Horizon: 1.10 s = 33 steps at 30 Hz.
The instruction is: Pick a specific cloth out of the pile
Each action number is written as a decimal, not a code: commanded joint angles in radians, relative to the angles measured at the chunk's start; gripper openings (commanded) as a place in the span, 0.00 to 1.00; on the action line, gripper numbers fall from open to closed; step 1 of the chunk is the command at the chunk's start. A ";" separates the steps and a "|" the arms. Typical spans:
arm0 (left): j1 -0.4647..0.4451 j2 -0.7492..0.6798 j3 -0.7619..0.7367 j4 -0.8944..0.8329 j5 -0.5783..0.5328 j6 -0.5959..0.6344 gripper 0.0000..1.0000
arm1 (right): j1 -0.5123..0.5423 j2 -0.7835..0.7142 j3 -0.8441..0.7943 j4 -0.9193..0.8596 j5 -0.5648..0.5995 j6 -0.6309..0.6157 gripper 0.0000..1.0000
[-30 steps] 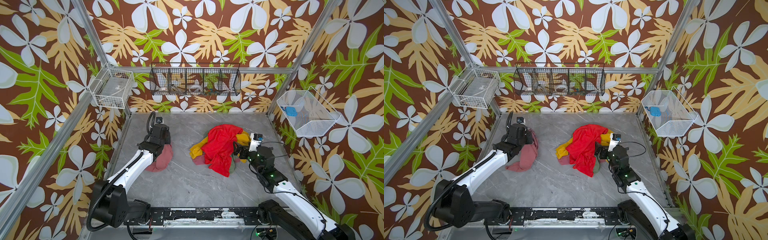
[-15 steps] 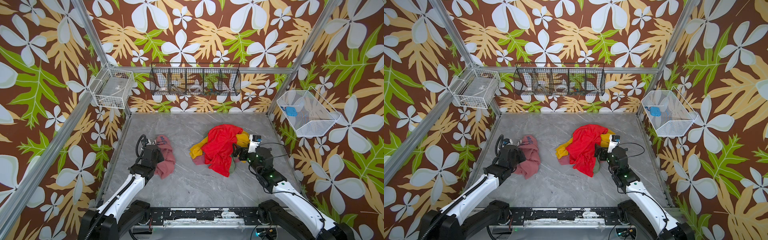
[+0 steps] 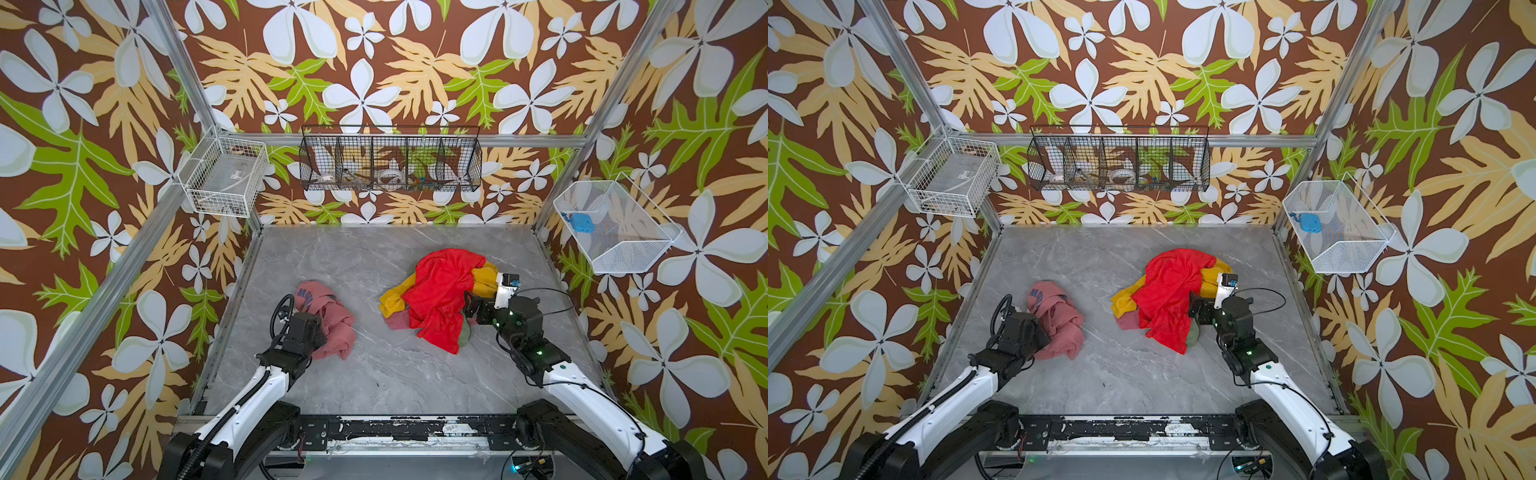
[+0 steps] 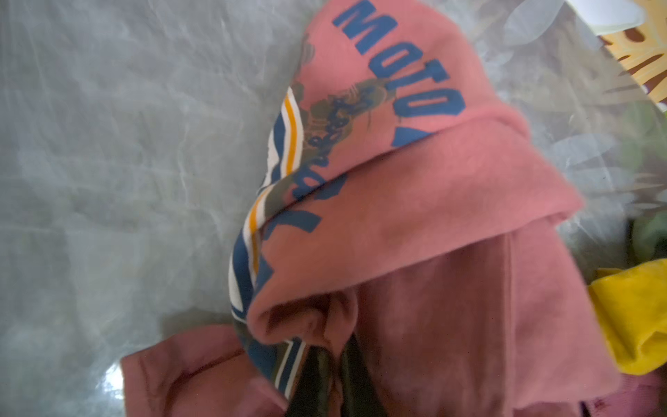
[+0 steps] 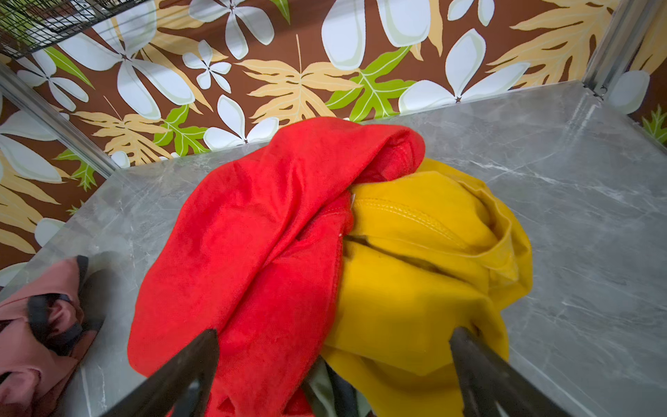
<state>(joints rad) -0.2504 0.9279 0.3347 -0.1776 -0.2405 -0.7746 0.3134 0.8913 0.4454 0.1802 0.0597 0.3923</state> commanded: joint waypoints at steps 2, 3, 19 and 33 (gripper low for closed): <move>0.002 0.027 0.007 0.005 0.006 -0.029 0.32 | 0.001 0.000 -0.005 0.002 0.027 -0.022 1.00; 0.002 0.035 0.014 -0.001 0.003 -0.023 0.41 | 0.000 0.000 -0.005 0.001 0.030 -0.024 1.00; -0.068 -0.174 0.159 -0.242 -0.241 0.082 0.99 | 0.000 -0.031 -0.010 -0.044 0.077 -0.077 1.00; -0.257 0.188 0.367 -0.219 -0.330 0.428 1.00 | -0.002 -0.074 -0.026 -0.051 0.090 -0.127 1.00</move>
<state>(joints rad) -0.5007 1.0748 0.6891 -0.3973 -0.5705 -0.4335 0.3115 0.8238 0.4225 0.1280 0.1333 0.2840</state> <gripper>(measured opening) 0.997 0.995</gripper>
